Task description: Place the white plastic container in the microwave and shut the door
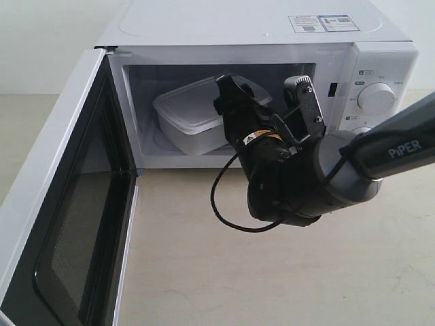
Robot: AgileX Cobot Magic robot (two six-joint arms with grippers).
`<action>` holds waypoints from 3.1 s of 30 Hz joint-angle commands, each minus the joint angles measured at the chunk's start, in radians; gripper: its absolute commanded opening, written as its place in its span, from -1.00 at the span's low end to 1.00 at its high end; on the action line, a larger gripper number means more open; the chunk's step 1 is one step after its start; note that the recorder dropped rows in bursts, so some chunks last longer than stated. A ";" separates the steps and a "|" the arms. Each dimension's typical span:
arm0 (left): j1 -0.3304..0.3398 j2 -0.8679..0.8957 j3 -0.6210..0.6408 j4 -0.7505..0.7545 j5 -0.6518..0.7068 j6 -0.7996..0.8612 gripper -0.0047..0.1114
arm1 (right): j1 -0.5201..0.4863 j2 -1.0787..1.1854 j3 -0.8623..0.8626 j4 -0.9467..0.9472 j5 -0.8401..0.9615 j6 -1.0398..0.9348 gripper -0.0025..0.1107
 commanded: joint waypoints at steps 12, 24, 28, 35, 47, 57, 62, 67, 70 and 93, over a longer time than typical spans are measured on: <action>0.001 -0.003 0.004 0.006 -0.008 -0.007 -0.84 | 0.009 -0.182 0.350 -0.181 -0.090 -0.147 0.03; 0.001 -0.003 0.004 0.006 -0.008 -0.007 -0.84 | 0.011 -0.221 0.394 -0.484 0.042 -0.748 -0.96; 0.001 -0.003 0.004 0.006 -0.008 -0.007 -0.84 | 0.011 -0.196 0.394 -0.484 -0.026 -0.766 -0.96; 0.001 -0.003 0.004 0.006 -0.008 -0.007 -0.84 | 0.011 -0.101 0.321 -0.479 -0.013 -0.741 -0.96; 0.001 -0.003 0.004 0.006 -0.008 -0.007 -0.84 | 0.000 -0.006 0.124 -0.414 0.046 -0.753 -0.96; 0.001 -0.003 0.004 0.006 -0.008 -0.007 -0.84 | -0.064 0.073 -0.023 -0.420 0.135 -0.766 -0.96; 0.001 -0.003 0.004 0.006 -0.008 -0.007 -0.84 | -0.092 0.091 -0.075 -0.418 0.169 -0.776 -0.96; 0.001 -0.003 0.004 0.006 -0.008 -0.007 -0.84 | -0.111 0.095 -0.105 -0.421 0.195 -0.786 -0.96; 0.001 -0.003 0.004 0.006 -0.008 -0.007 -0.84 | -0.121 0.097 -0.112 -0.417 0.191 -0.786 -0.96; 0.001 -0.003 0.004 0.006 -0.008 -0.007 -0.84 | -0.116 -0.071 0.116 -0.459 0.275 -0.775 -0.96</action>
